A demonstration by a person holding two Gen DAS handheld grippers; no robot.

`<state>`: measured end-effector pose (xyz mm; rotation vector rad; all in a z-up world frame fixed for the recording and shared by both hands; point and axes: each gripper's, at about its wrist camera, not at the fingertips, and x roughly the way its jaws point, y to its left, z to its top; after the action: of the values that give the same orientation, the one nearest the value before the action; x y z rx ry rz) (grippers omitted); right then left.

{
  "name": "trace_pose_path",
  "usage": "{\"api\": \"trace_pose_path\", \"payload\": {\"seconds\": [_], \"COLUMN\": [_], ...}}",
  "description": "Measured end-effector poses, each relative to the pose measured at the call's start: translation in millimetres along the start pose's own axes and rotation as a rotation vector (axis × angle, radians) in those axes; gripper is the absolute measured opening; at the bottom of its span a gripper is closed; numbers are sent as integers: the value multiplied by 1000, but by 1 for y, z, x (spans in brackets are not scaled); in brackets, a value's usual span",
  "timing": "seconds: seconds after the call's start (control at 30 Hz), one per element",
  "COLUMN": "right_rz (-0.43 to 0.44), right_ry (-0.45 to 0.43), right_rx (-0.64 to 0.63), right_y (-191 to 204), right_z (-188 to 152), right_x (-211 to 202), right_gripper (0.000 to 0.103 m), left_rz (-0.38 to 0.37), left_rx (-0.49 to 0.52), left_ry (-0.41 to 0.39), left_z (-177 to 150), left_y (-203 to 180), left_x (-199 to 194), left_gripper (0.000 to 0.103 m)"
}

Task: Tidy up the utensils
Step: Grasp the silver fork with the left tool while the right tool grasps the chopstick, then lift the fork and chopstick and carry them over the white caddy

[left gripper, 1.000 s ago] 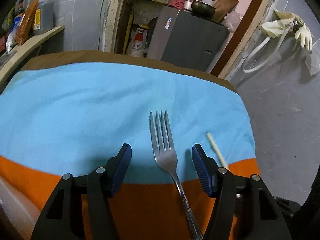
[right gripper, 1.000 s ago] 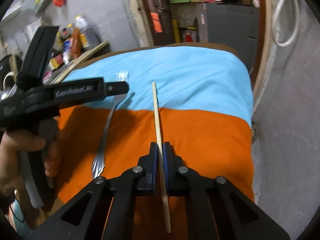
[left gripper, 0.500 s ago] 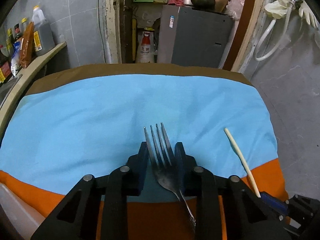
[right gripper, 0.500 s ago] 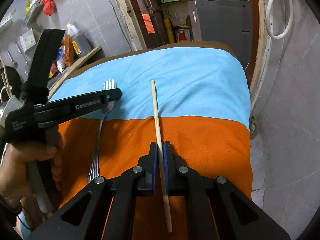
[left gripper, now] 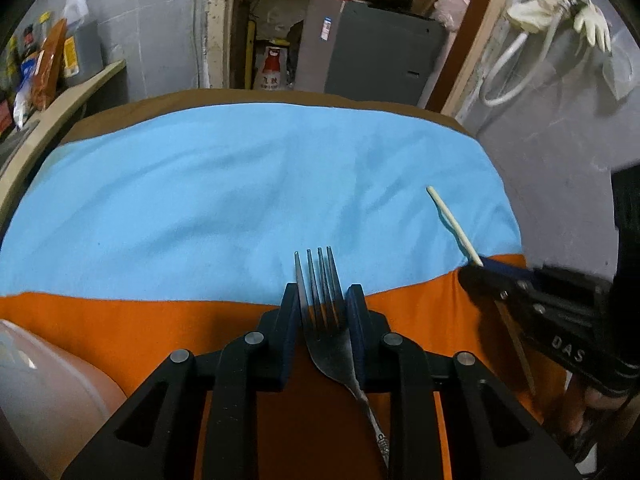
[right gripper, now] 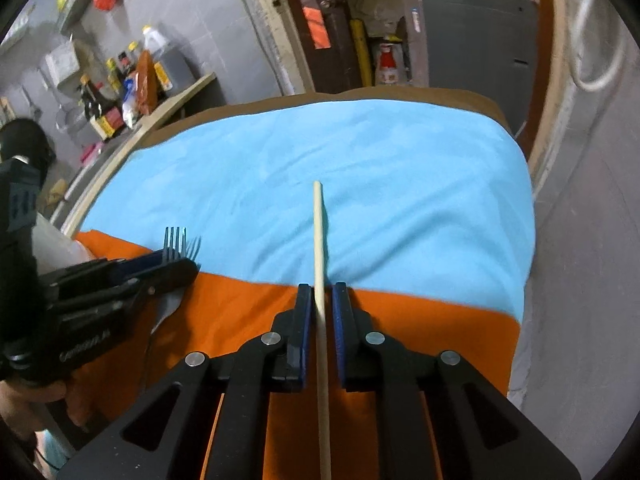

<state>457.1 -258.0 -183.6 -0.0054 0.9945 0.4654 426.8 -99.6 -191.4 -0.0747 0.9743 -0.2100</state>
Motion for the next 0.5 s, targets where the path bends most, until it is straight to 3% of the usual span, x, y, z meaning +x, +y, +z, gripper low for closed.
{"api": "trace_pose_path", "payload": {"seconds": [0.17,0.27,0.37,0.43,0.5], "right_rz": [-55,-23,68,107,129], "right_ry": [35,14,-68,-143,-227], "right_rx": [-33,23,108,137,142], "right_y": [9,3,-8,-8,-5], "right_z": [3,-2,-16,-24,-34], "right_x": [4,-1,-18,-33,-50], "right_gripper": [8,3,3,3,3], "left_rz": [22,-6,-46,-62,-68], "left_rx": [31,3,-16,-4,26], "left_ry": [4,-9,-50,-96,-139], "left_z": [-2,-6,-14,-22,-30], "left_y": [-6,1,4,1,-5], "left_x": [3,-2,-16,-28,-42], "left_gripper": [19,17,14,1,0]}}
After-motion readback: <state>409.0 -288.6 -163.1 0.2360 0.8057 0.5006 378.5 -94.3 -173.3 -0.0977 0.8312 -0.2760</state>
